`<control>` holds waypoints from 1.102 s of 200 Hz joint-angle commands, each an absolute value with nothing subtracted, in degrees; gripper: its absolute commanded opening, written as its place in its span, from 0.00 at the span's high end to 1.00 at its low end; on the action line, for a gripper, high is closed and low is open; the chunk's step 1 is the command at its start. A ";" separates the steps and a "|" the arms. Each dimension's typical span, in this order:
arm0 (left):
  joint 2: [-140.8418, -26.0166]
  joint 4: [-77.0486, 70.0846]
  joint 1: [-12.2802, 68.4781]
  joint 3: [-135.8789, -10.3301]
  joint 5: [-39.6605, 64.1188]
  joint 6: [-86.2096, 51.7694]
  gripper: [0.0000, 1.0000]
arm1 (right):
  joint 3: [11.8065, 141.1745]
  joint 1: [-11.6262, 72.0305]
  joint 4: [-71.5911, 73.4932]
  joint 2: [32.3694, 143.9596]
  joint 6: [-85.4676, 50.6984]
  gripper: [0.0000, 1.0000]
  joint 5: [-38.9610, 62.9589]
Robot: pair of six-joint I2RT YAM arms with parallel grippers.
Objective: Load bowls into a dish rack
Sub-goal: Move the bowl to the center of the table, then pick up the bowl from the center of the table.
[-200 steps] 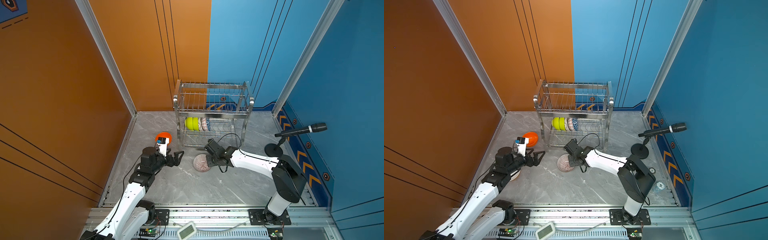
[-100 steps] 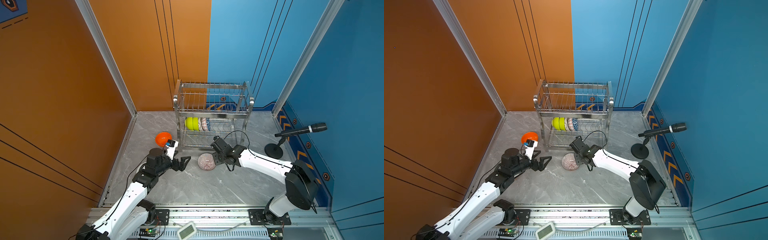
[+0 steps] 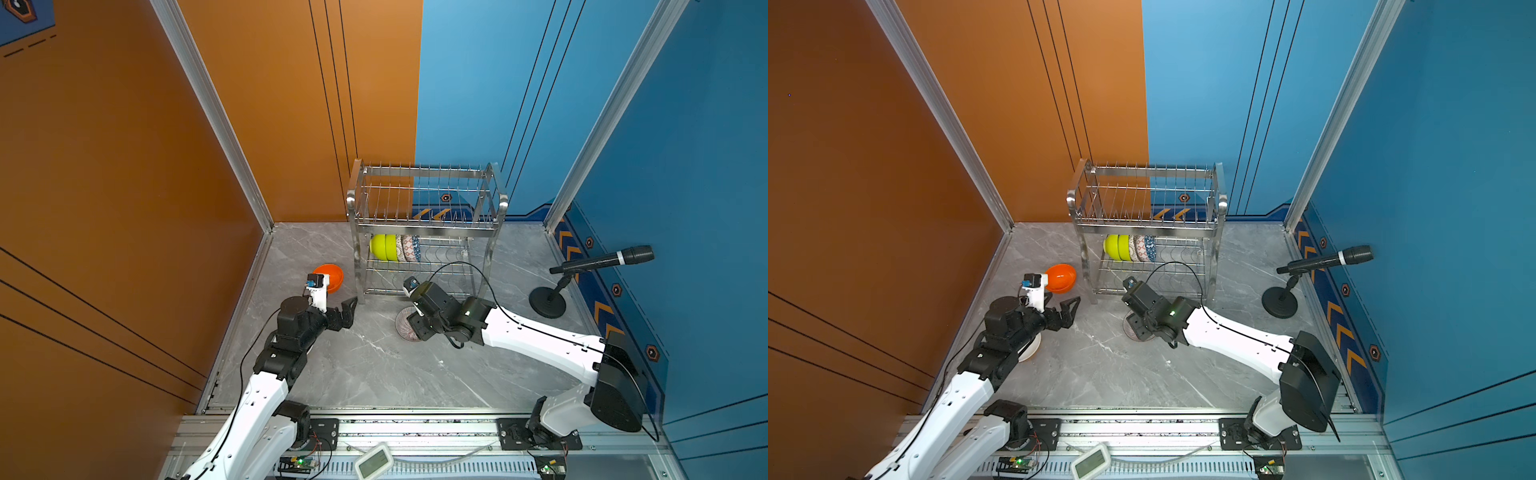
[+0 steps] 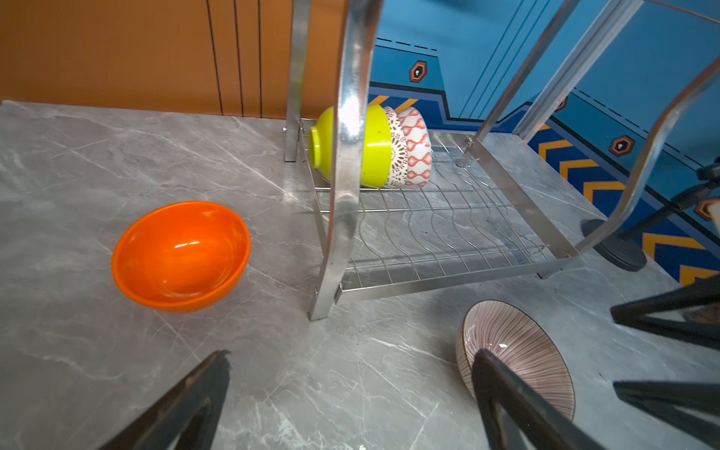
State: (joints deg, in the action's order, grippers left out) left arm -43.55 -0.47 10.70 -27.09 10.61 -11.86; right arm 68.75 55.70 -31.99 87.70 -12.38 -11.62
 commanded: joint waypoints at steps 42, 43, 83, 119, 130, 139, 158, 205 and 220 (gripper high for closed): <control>-45.78 0.18 7.34 -28.22 11.98 -14.94 0.02 | 77.18 60.68 -41.51 98.64 -6.24 0.39 -10.30; -45.79 0.18 7.32 -28.21 11.97 -14.94 0.02 | 77.35 60.66 -41.63 98.85 -6.20 0.39 -10.29; -44.77 0.17 6.86 -27.80 10.72 -14.42 0.02 | 83.13 61.51 -47.70 106.03 -7.07 0.47 -11.98; -45.35 0.18 6.42 -27.86 10.71 -14.42 0.02 | 88.95 61.79 -54.08 111.59 -7.27 0.55 -13.34; -45.69 0.18 6.35 -27.95 10.82 -14.41 0.02 | 90.43 61.82 -55.73 112.99 -7.27 0.56 -13.92; -45.86 0.18 6.33 -27.98 10.90 -14.41 0.02 | 91.45 61.96 -56.77 113.83 -7.16 0.57 -14.25; -45.84 0.18 6.19 -27.96 10.89 -14.46 0.02 | 93.19 62.03 -58.49 115.40 -6.70 0.62 -14.33; -46.46 0.18 6.16 -27.95 11.19 -14.59 0.02 | 94.76 62.13 -59.22 117.23 -6.20 0.68 -14.81; -46.65 0.18 6.22 -28.11 11.48 -14.70 0.02 | 95.10 62.08 -59.41 118.05 -6.02 0.69 -14.24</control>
State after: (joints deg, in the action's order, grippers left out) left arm -46.22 -0.32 6.63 -27.09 10.61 -14.44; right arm 93.41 61.84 -56.64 116.46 -7.20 -12.97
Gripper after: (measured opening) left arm 0.976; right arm 0.318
